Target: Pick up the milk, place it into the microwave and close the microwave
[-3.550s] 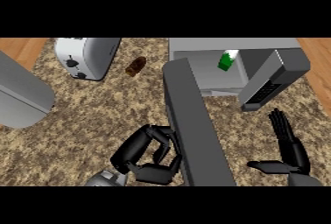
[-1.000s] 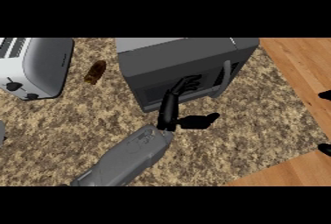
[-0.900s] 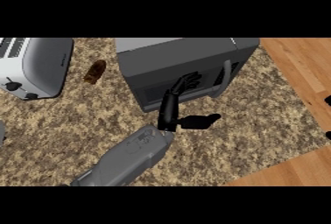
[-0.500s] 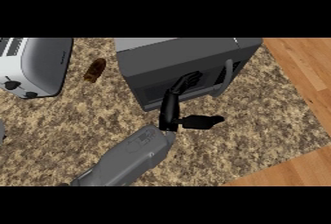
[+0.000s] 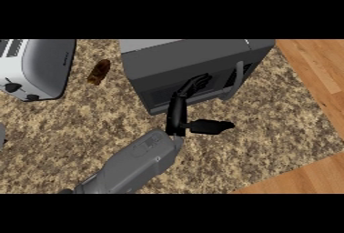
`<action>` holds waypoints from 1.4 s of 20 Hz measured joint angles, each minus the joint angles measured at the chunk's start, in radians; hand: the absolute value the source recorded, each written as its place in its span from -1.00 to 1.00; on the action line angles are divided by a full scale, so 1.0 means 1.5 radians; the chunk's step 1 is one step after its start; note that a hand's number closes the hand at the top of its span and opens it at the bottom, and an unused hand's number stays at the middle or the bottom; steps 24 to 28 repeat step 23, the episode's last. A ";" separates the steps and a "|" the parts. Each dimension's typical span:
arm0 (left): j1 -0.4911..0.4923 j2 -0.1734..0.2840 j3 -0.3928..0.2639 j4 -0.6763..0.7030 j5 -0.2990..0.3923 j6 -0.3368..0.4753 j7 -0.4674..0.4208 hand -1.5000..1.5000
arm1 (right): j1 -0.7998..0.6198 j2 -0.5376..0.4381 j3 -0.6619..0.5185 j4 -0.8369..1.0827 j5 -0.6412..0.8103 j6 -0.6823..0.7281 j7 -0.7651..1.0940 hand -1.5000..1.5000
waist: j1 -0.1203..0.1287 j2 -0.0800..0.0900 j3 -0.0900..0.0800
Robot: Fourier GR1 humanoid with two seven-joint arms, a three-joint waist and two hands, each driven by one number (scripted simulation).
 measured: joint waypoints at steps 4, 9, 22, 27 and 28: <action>-0.003 0.000 -0.002 0.003 0.013 0.000 -0.015 -1.00 | -0.013 -0.005 -0.001 0.007 0.003 -0.001 0.002 1.00 | 0.001 0.002 0.000; -0.010 0.000 -0.011 0.000 0.025 -0.006 -0.026 -1.00 | -0.010 0.059 0.025 0.048 -0.095 0.043 0.016 -1.00 | 0.008 0.010 0.004; -0.015 0.000 -0.017 0.012 0.058 -0.012 -0.065 -1.00 | -0.039 0.060 0.023 0.131 -0.207 0.124 0.055 -1.00 | 0.005 0.011 0.003; -0.015 0.000 -0.018 0.013 0.060 -0.011 -0.067 -1.00 | -0.043 0.059 0.022 0.137 -0.214 0.128 0.057 -1.00 | 0.005 0.011 0.004; -0.015 0.000 -0.018 0.013 0.060 -0.011 -0.067 -1.00 | -0.043 0.059 0.022 0.137 -0.214 0.128 0.057 -1.00 | 0.005 0.011 0.004</action>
